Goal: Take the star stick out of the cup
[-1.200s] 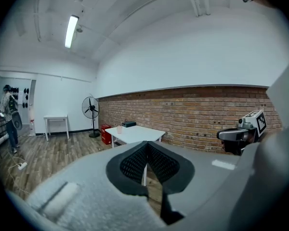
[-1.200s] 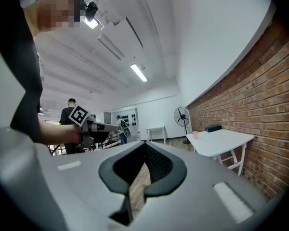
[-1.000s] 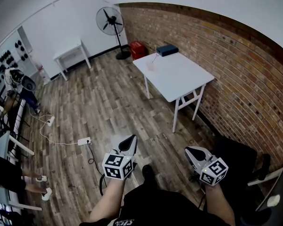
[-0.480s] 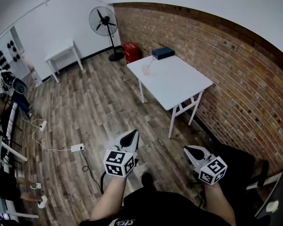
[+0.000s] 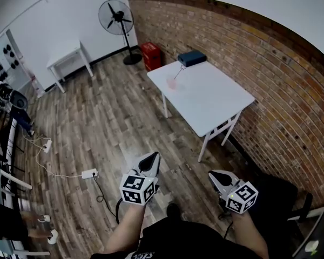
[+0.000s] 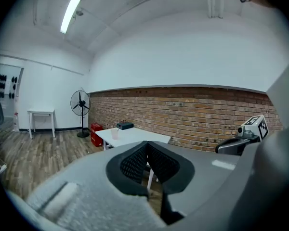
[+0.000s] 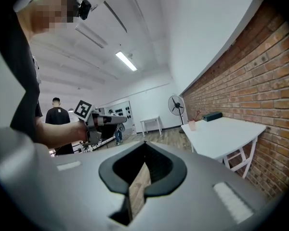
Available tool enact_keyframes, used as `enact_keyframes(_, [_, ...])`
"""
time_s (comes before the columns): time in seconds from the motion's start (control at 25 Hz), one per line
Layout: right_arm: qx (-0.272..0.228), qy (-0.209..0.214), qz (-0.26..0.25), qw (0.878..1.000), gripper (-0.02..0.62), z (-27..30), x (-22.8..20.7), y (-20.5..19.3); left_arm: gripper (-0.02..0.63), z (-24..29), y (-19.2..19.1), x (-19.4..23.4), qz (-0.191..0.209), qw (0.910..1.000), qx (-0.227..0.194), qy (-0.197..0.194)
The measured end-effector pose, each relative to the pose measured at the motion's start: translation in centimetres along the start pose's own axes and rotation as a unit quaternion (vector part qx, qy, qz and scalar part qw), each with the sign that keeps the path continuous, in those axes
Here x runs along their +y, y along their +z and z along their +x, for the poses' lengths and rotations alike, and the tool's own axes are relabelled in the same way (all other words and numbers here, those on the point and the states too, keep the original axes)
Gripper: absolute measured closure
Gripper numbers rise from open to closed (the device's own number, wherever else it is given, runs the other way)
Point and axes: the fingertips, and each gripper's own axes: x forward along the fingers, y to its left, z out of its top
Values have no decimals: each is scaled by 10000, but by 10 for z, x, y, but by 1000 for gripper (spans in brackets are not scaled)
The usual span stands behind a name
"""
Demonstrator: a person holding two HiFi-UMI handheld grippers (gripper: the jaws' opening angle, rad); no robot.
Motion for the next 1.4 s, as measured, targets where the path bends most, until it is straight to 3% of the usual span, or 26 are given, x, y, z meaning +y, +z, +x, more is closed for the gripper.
enact_keyframes(0.44, [359,214,-86,9991,595,105,-17,13,598,36,0,98,-323,9994,30,134])
enact_keyframes(0.84, [622,600,-235,9960,595,168,-2,23,598,39,1,147,-530,9982,-70,257])
enact_keyframes(1.4, [476,1174,-187,9918,595,271,-64,52,598,93,25,220,-515,9951,-78,836])
